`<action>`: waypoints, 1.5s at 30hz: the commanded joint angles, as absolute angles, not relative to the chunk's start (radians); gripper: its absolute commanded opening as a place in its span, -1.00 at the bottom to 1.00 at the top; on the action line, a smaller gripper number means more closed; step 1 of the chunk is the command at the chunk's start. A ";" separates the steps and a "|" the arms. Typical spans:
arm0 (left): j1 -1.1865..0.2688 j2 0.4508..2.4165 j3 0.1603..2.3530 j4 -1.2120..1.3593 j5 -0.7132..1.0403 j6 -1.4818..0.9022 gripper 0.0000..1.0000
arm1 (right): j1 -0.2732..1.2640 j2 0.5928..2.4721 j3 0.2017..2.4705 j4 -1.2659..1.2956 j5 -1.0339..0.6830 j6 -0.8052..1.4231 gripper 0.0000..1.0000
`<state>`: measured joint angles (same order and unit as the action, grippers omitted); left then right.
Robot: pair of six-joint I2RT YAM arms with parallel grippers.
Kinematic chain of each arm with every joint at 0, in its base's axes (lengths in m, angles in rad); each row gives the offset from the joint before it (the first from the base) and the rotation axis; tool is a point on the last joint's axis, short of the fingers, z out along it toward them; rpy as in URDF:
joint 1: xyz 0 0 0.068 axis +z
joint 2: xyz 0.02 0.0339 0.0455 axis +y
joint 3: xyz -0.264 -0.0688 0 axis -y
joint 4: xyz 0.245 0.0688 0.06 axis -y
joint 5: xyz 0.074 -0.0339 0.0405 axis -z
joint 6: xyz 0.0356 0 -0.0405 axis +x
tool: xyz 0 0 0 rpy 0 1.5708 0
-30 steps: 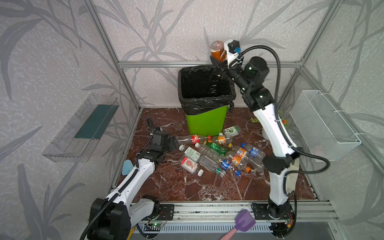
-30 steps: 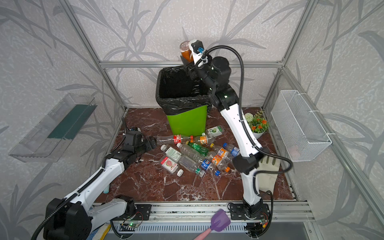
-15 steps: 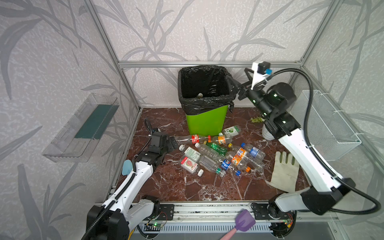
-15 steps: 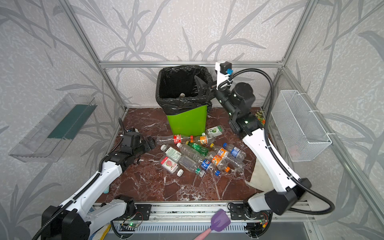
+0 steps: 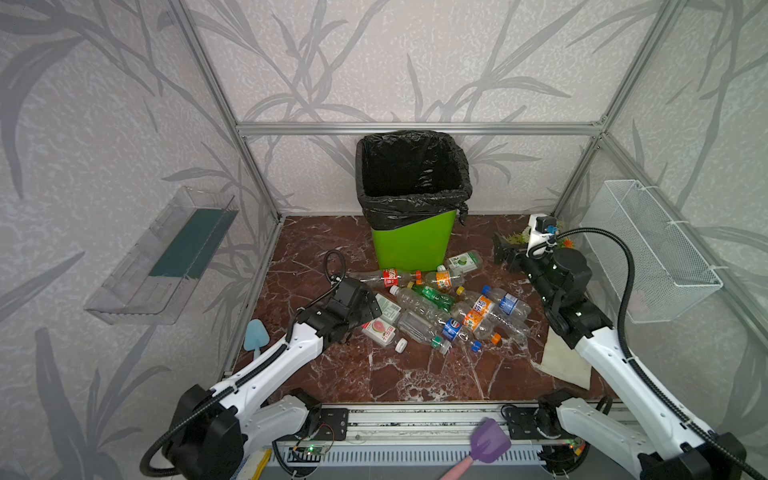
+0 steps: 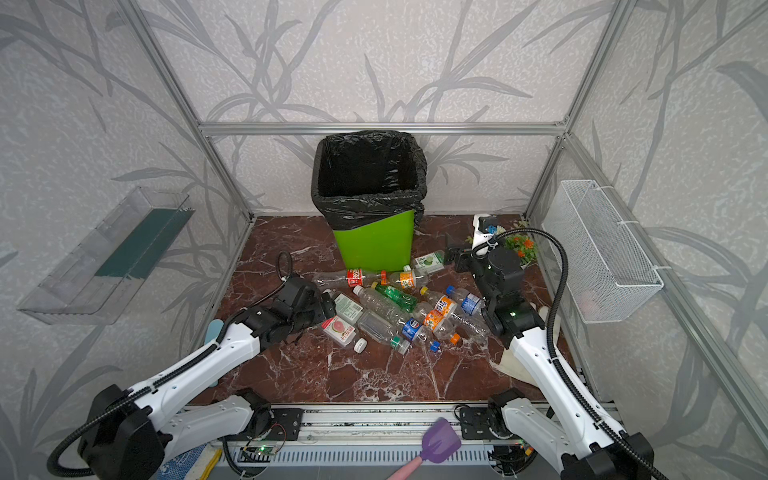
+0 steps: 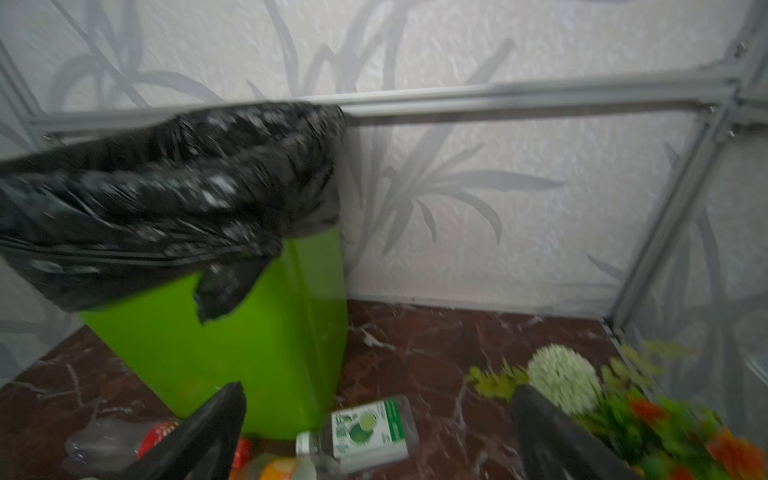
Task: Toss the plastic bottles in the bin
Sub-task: 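Grasp the guava-label juice bottle with the left gripper while the right gripper withdraws, then lift the guava-label bottle over the bin and open the left gripper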
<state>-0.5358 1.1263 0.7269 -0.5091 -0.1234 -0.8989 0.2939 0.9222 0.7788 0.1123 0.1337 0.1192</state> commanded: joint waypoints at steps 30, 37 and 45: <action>-0.560 1.464 0.796 -0.612 -0.028 -1.073 0.59 | 0.169 0.670 0.494 -0.002 0.239 0.246 1.00; -0.488 1.433 0.747 -0.623 -0.029 -1.021 0.49 | 0.164 0.672 0.494 -0.006 0.236 0.259 1.00; -0.442 1.439 0.722 -0.608 -0.015 -0.970 0.53 | 0.163 0.678 0.502 -0.008 0.227 0.271 1.00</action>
